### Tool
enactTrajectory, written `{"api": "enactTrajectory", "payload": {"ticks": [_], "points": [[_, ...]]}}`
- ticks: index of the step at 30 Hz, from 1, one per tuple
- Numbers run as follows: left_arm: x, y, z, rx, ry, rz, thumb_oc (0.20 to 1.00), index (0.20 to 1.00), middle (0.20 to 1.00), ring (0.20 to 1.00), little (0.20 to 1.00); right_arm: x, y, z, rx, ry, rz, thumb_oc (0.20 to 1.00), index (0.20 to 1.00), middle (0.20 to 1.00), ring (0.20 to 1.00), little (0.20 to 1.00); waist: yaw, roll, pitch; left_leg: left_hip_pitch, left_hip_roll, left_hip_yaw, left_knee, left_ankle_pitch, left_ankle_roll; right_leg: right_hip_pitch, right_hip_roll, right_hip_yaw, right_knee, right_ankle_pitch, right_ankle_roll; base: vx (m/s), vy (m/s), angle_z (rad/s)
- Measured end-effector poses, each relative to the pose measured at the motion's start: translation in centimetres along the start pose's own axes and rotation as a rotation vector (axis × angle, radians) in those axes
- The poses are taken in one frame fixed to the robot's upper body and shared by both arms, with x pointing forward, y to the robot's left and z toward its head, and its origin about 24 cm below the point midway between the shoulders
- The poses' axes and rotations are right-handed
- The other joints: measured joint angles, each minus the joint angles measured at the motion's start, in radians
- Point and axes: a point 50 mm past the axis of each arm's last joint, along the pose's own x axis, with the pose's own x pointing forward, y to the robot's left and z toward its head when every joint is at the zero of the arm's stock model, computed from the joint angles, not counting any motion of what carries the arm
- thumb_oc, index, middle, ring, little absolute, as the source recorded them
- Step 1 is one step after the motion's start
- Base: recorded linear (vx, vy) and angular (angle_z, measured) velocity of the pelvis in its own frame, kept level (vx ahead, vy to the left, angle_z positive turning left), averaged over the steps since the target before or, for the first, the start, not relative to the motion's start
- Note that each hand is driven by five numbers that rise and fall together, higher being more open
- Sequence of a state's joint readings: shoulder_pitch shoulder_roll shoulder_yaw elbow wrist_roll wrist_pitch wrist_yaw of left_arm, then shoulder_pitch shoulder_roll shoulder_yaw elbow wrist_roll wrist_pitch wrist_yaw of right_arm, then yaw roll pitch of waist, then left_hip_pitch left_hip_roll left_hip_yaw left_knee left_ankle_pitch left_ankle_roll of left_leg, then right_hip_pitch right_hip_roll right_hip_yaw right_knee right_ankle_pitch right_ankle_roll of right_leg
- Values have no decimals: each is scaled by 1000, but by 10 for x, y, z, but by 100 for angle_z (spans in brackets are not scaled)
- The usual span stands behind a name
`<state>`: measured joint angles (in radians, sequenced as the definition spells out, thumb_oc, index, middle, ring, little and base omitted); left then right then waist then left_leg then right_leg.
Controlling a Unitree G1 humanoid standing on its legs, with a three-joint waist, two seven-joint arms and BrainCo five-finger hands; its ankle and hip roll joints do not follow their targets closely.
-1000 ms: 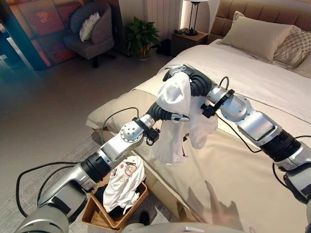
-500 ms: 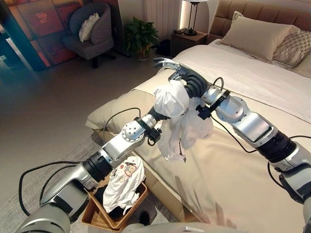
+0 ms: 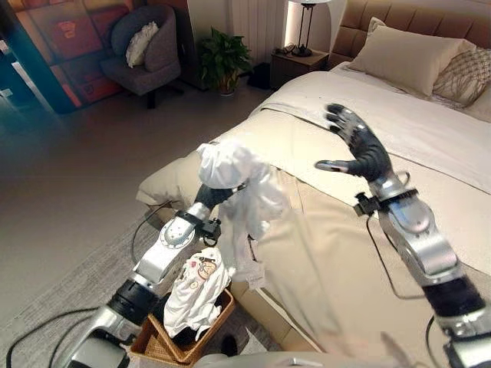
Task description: Pick up clothes into the bucket
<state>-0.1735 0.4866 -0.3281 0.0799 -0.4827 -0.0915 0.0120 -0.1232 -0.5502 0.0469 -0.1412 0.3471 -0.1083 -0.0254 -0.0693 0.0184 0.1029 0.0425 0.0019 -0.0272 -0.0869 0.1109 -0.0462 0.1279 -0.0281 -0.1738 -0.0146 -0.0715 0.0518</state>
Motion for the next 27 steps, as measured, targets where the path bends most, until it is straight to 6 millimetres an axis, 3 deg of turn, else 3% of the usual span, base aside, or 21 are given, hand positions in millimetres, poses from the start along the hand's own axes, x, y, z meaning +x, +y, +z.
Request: {"api": "enactTrajectory", "payload": {"ticks": [3, 6, 9, 10, 13, 18, 22, 23, 27], "points": [[-33, 36, -24, 13, 102, 186, 200, 200, 200, 200, 200, -38, -22, -38, 20, 185, -159, 1000, 1000, 1000, 1000, 1000, -1, 4, 1, -1, -2, 0, 0, -5, 4, 2, -1, 1, -9, 0, 0, 5, 2, -2], [-51, 54, -30, 45, 132, 281, 200, 200, 200, 200, 200, -60, -27, -61, 52, 288, -251, 1000, 1000, 1000, 1000, 1000, 3, 7, 2, -1, -5, 0, 0, -7, 6, 6, -2, 0, -15, 0, 0, 0, 0, 0], [-71, 73, -35, 78, 162, 390, 200, 200, 200, 200, 200, -93, -30, -98, 168, 448, -392, 1000, 1000, 1000, 1000, 1000, 5, 5, 1, -2, -5, 1, 0, -10, 5, 6, -3, 0, -16, -1, 2, -13, 6, 0], [-79, 82, -38, 96, 184, 447, 200, 200, 200, 200, 200, -114, -30, -122, 229, 570, -461, 1000, 1000, 1000, 1000, 1000, 6, 3, 1, -4, -6, 0, 0, -13, 1, 4, -3, -1, -16, -2, 3, -31, 14, 3], [-102, 103, -42, 115, 220, 580, 200, 200, 200, 200, 200, -167, -28, -152, 268, 792, -555, 1000, 1000, 1000, 1000, 1000, 11, 9, 8, -31, -7, -1, 1, -10, 4, -23, -4, -3, -13, -2, 4, -100, 19, 2], [-106, 108, -42, 123, 210, 623, 200, 200, 200, 200, 200, -195, -27, -172, 231, 951, -575, 1000, 1000, 1000, 1000, 1000, 12, -5, 36, -100, -7, -9, 32, -9, 5, -87, -6, -13, 9, -2, 6, -172, 7, 3], [-96, 114, -38, 148, 172, 658, 200, 200, 200, 200, 200, -194, -33, -180, 102, 1028, -527, 1000, 1000, 1000, 1000, 1000, 27, -24, 123, -227, 1, -14, 96, -13, -3, -206, -2, -15, 70, -2, 3, -127, 27, -1], [-96, 118, -43, 145, 194, 691, 200, 200, 200, 200, 200, -196, -31, -182, 84, 1046, -520, 1000, 1000, 1000, 1000, 1000, 29, -41, 160, -239, 3, -13, 105, -13, -3, -227, -2, -13, 89, -3, 3, -130, 62, -3], [-82, 125, -37, 165, 164, 746, 200, 200, 200, 200, 200, -183, -30, -184, 42, 1025, -492, 1000, 1000, 1000, 1000, 1000, 30, -75, 235, -345, 4, -19, 148, -17, -9, -343, -7, -13, 164, -19, -6, -93, 49, 1]]}}
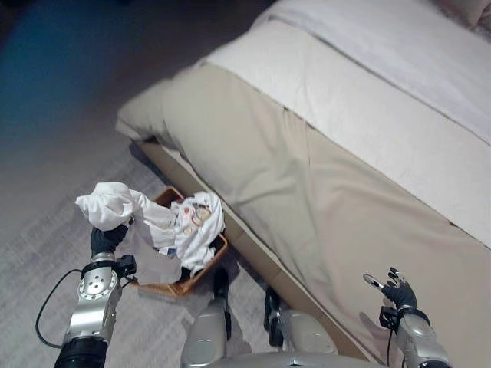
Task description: Pick up clothes into the bucket
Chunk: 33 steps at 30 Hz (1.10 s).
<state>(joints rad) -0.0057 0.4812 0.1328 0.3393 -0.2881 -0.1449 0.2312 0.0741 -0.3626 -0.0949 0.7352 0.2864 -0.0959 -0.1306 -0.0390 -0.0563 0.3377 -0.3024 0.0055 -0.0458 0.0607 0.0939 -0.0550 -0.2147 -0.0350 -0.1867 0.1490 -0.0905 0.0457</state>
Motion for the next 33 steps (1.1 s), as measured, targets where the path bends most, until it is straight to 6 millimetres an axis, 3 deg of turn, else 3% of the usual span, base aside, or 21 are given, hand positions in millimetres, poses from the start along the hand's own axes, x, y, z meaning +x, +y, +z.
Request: {"api": "enactTrajectory", "payload": {"ticks": [5, 10, 15, 22, 27, 28, 29, 30, 33], "points": [[21, 1, 17, 2, -53, 90, 200, 200, 200, 200, 200, 6, 19, 20, -31, -83, 49, 1000, 1000, 1000, 1000, 1000, 1, -42, 77, -96, 1, 5, 59, -5, -4, -103, -4, 13, 50, -3, 1, -83, 60, -6], [47, 3, 50, 1, -152, 176, 200, 200, 200, 200, 200, 12, 40, 47, 3, -178, 74, 1000, 1000, 1000, 1000, 1000, -6, -94, 171, -222, 8, 10, 136, -16, -11, -215, 0, 23, 106, 2, 1, -72, 40, -8], [62, 7, 78, 13, -239, 239, 200, 200, 200, 200, 200, 10, 47, 57, 66, -241, 75, 1000, 1000, 1000, 1000, 1000, -33, -117, 178, -354, 18, -1, 189, -23, -19, -313, 14, 18, 98, 25, 2, -52, 25, -1], [75, 16, 97, 43, -270, 299, 200, 200, 200, 200, 200, 7, 56, 72, 88, -315, 102, 1000, 1000, 1000, 1000, 1000, -60, -124, 173, -478, 37, -20, 282, -57, -6, -372, 43, 14, 53, 62, 6, 23, 26, -5], [84, 12, 103, 38, -258, 310, 200, 200, 200, 200, 200, 3, 67, 87, 106, -378, 145, 1000, 1000, 1000, 1000, 1000, -109, -126, 172, -560, 35, -24, 336, -69, 3, -424, 45, 13, 48, 82, 11, -16, 35, -4], [85, 10, 105, 44, -260, 305, 225, 225, 225, 225, 225, 2, 70, 87, 101, -381, 158, 1000, 1000, 1000, 1000, 1000, -112, -126, 172, -565, 34, -24, 337, -69, 3, -424, 45, 13, 37, 89, 13, -14, 65, -3], [85, 9, 106, 40, -262, 304, 645, 645, 645, 645, 645, 2, 70, 87, 102, -385, 161, 1000, 1000, 1000, 1000, 1000, -118, -127, 172, -568, 34, -22, 337, -70, 4, -427, 44, 14, 35, 93, 14, -22, 66, -4], [86, 8, 106, 39, -261, 303, 1000, 1000, 1000, 1000, 1000, 2, 70, 87, 102, -385, 161, 1000, 1000, 1000, 1000, 1000, -118, -127, 172, -569, 33, -21, 337, -70, 4, -428, 43, 15, 34, 94, 15, -18, 33, -6], [87, 8, 102, 40, -239, 310, 1000, 1000, 1000, 1000, 1000, 2, 71, 88, 101, -386, 161, 1000, 1000, 1000, 1000, 1000, -117, -127, 171, -570, 33, -9, 337, -69, 5, -434, 39, 27, 34, 99, 18, -14, 34, -9]]}}
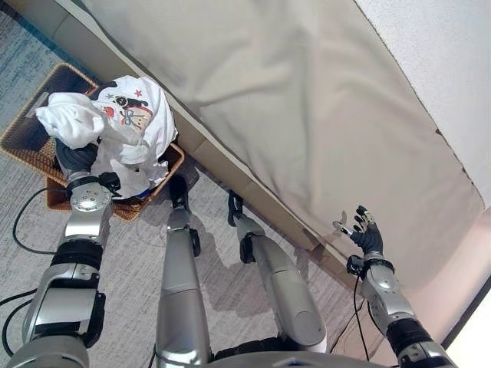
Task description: Pick up clothes into the bucket
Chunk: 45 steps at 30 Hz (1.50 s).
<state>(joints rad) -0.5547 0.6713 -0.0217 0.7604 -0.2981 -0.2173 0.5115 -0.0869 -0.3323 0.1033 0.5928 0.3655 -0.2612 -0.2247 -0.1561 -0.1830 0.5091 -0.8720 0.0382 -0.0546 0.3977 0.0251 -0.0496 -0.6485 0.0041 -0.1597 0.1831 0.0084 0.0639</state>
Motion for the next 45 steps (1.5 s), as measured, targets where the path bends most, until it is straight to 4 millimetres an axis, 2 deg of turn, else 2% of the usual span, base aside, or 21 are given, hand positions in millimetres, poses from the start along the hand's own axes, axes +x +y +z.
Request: {"api": "enactTrajectory", "payload": {"ticks": [5, 10, 16, 19, 22, 25, 27, 29, 30, 31, 32, 33, 34, 38, 41, 45], "points": [[-3, 2, -10, 23, 43, 5, 1000, 1000, 1000, 1000, 1000, -1, 2, -1, -3, 3, 6, 1000, 1000, 1000, 1000, 1000, 0, 0, 0, 5, 0, 7, -1, 2, 3, -3, -2, 7, 7, 0, 0, -14, 0, -4], [-14, -2, -26, 25, 95, -1, 1000, 1000, 1000, 1000, 1000, -1, 2, -1, -4, 4, 6, 1000, 1000, 1000, 1000, 1000, 1, 0, 0, 27, 1, 28, -11, 4, 6, -1, -8, 23, 20, 0, 1, -23, -18, -7], [-41, -18, -60, -211, 320, 64, 1000, 1000, 1000, 1000, 1000, 0, 5, -5, -15, 30, -3, 1000, 1000, 1000, 1000, 1000, 6, 0, 0, 102, 3, 43, -59, 18, 24, 45, -9, 35, 24, -2, -1, -14, -66, -3], [-48, -20, -68, -240, 360, 67, 1000, 1000, 1000, 1000, 1000, 1, 6, -5, -18, 41, -3, 1000, 1000, 1000, 1000, 1000, 13, -1, -1, 143, 1, 43, -89, 27, 24, 72, -10, 34, 24, -8, -4, -8, -86, 4], [-69, -25, -87, -211, 424, 31, 1000, 1000, 1000, 1000, 1000, 0, 5, -18, -43, 111, -23, 1000, 1000, 1000, 1000, 1000, 33, -1, -1, 262, -11, 48, -162, 62, 15, 151, -25, 28, 37, -24, -9, -1, -89, 8], [-88, -18, -107, -154, 488, -2, 1000, 1000, 1000, 1000, 1000, -3, 2, -29, -65, 167, -34, 1000, 1000, 1000, 1000, 1000, 60, 0, -1, 376, -20, 46, -221, 63, 3, 224, -37, 25, 65, -70, -13, 100, -65, 15], [-108, -12, -127, -48, 536, -82, 1000, 1000, 1000, 1000, 1000, -6, 1, -39, -76, 213, -39, 1000, 1000, 1000, 1000, 1000, 76, 7, -4, 473, -26, 47, -262, 66, -5, 292, -44, 25, 85, -100, -20, 109, -59, 8], [-127, -9, -142, 1, 596, -135, 1000, 1000, 1000, 1000, 1000, -11, 0, -49, -94, 259, -40, 1000, 1000, 1000, 1000, 1000, 93, 20, -19, 547, -27, 53, -293, 64, -8, 341, -46, 31, 88, -114, -20, 80, -54, 0], [-138, -10, -149, 13, 626, -162, 1000, 1000, 1000, 1000, 1000, -15, -3, -55, -101, 284, -41, 1000, 1000, 1000, 1000, 1000, 94, 37, -54, 554, -29, 53, -301, 64, -8, 346, -47, 31, 89, -122, -19, 172, -138, 6], [-152, -10, -157, 18, 667, -193, 1000, 1000, 1000, 1000, 1000, -20, -6, -62, -114, 308, -42, 1000, 1000, 1000, 1000, 1000, 97, 63, -95, 563, -31, 53, -314, 58, -8, 353, -51, 29, 95, -130, -22, 178, -118, 5], [-170, -7, -168, 20, 726, -235, 1000, 1000, 1000, 1000, 1000, -23, -8, -70, -128, 352, -39, 1000, 1000, 1000, 1000, 1000, 97, 92, -110, 621, -32, 56, -333, 66, -8, 401, -52, 30, 92, -130, -23, 136, -88, 1], [-179, -8, -173, 26, 752, -261, 1000, 1000, 1000, 1000, 1000, -26, -11, -75, -136, 382, -40, 1000, 1000, 1000, 1000, 1000, 94, 107, -125, 648, -33, 57, -341, 68, -4, 421, -53, 31, 92, -133, -23, 115, -86, 0], [-195, -6, -180, 34, 796, -297, 1000, 1000, 1000, 1000, 1000, -37, -18, -87, -155, 432, -43, 1000, 1000, 1000, 1000, 1000, 92, 135, -183, 664, -36, 57, -350, 59, -16, 433, -57, 31, 94, -156, -25, 70, -78, 1], [-223, -2, -192, 48, 869, -365, 1000, 1000, 1000, 1000, 1000, -54, -28, -107, -205, 532, -31, 1000, 1000, 1000, 1000, 1000, 91, 191, -267, 738, -24, 56, -374, 65, -10, 507, -40, 27, 68, -164, -33, 68, -122, 0], [-237, 1, -199, 87, 910, -423, 1000, 1000, 1000, 1000, 1000, -58, -29, -111, -213, 558, -10, 1000, 1000, 1000, 1000, 1000, 90, 202, -300, 780, -6, 55, -376, 66, -11, 562, -23, 21, 48, -173, -44, 42, -114, 2], [-264, 0, -208, 121, 993, -495, 1000, 1000, 1000, 1000, 1000, -71, -36, -125, -221, 642, 9, 1000, 1000, 1000, 1000, 1000, 92, 194, -348, 808, 9, 40, -378, 80, -32, 611, -7, 0, 13, -177, -59, 44, -79, 13]]}}
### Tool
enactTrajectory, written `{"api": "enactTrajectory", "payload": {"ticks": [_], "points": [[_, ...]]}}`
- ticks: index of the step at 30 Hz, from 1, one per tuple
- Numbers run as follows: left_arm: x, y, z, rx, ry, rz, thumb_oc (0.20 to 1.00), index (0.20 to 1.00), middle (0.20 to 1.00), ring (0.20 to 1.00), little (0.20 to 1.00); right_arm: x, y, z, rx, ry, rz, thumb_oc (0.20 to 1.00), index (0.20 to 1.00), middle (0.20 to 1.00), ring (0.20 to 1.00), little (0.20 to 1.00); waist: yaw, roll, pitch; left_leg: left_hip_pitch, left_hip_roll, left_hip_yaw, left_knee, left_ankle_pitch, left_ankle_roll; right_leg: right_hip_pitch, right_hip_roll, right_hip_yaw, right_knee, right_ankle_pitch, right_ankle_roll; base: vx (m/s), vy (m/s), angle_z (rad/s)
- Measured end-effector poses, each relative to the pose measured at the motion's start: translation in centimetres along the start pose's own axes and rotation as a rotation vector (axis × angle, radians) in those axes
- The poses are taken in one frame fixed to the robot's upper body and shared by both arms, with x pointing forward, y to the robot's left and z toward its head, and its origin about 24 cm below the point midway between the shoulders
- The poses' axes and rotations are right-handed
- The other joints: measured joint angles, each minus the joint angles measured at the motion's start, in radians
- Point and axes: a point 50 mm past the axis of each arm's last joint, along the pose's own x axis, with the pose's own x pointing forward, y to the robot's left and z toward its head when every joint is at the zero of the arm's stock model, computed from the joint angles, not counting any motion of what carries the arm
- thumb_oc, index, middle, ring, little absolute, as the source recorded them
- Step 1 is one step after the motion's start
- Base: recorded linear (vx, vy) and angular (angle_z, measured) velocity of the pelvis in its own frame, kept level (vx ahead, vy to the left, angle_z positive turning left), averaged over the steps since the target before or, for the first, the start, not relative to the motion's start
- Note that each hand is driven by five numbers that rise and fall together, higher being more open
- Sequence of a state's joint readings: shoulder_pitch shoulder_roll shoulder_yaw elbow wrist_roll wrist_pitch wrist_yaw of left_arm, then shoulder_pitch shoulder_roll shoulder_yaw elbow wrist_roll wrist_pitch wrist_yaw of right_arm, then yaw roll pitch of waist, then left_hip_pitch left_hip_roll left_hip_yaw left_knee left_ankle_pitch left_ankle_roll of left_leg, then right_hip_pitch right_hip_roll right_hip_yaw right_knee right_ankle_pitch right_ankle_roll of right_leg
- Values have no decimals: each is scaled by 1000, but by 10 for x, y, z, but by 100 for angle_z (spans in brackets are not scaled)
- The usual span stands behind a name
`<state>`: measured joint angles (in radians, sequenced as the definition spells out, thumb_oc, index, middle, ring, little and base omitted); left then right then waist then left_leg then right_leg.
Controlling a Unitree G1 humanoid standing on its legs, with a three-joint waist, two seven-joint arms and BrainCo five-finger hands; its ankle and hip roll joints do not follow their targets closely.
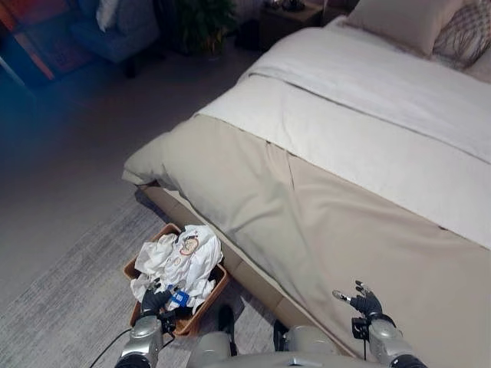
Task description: Pick up clothes into the bucket
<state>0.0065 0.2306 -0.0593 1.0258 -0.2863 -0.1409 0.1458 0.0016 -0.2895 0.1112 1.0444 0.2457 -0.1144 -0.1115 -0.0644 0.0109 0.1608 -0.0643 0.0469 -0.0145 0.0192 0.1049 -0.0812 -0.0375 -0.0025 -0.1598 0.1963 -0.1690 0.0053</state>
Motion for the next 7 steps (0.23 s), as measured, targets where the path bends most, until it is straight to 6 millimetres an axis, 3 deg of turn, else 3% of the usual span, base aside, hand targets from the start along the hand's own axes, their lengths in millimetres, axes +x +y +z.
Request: {"api": "enactTrajectory", "payload": {"ticks": [3, 7], "points": [[-10, -9, -34, 67, 121, -47, 1000, 1000, 1000, 1000, 1000, -3, -3, -20, -10, 86, 0, 1000, 1000, 1000, 1000, 1000, -1, -9, -38, 23, -1, -9, 2, 0, 0, 39, 2, -7, -23, -3, -6, 42, -38, 8], [-16, -11, -49, 184, 160, -95, 1000, 1000, 1000, 1000, 1000, -5, -3, -28, -21, 118, 6, 1000, 1000, 1000, 1000, 1000, 2, -6, -47, 42, -2, -13, -5, -4, -3, 60, 2, -10, -27, -6, -11, 51, -17, 6]]}}
